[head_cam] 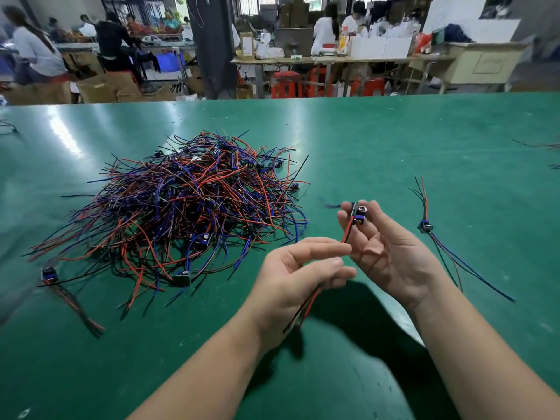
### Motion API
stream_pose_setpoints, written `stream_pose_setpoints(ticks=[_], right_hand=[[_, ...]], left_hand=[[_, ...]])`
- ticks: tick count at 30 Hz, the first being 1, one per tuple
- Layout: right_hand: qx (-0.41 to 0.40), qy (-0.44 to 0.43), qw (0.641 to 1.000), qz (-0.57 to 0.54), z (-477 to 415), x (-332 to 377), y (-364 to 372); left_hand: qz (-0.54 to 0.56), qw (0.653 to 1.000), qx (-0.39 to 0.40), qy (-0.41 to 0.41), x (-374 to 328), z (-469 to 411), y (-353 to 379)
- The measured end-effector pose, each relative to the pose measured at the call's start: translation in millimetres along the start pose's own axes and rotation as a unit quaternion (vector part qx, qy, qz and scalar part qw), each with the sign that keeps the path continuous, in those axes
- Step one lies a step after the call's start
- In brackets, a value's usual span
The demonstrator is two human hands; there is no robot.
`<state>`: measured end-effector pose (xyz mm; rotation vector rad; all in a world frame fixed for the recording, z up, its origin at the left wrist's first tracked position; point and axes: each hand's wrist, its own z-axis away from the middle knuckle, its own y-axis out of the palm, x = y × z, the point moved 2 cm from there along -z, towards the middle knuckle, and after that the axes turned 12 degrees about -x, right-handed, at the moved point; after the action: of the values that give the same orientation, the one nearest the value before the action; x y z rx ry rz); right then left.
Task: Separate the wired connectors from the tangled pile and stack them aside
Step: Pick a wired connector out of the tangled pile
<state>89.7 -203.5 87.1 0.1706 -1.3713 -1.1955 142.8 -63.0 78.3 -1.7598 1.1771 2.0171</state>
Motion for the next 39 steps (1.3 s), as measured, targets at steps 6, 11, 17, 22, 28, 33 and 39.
stream_pose_setpoints(ticks=[6, 11, 17, 22, 28, 33, 39], right_hand=[[-0.063, -0.008, 0.996, -0.064, -2, 2, 0], [-0.056, -0.007, 0.996, 0.071, -2, -2, 1], [-0.039, -0.044, 0.945, 0.320, -2, -25, -2], [-0.070, -0.068, 0.935, 0.342, -6, -21, -6], [-0.171, -0.070, 0.950, 0.251, -10, 7, -19], [-0.221, -0.123, 0.946, 0.201, -14, 9, -24], [-0.190, -0.101, 0.969, 0.124, -17, 10, -22]], left_hand=[[0.103, 0.983, 0.077, -0.128, 2, 3, 1], [-0.059, 0.992, 0.002, -0.109, 0, -4, -3], [-0.075, 0.977, -0.101, -0.170, 15, -8, -13], [-0.101, 0.969, -0.062, -0.215, 12, -10, -19], [-0.193, 0.947, 0.074, -0.245, 8, -4, -20], [-0.218, 0.929, 0.142, -0.263, 6, 0, -21], [-0.064, 0.972, 0.121, -0.194, -9, -3, -26]])
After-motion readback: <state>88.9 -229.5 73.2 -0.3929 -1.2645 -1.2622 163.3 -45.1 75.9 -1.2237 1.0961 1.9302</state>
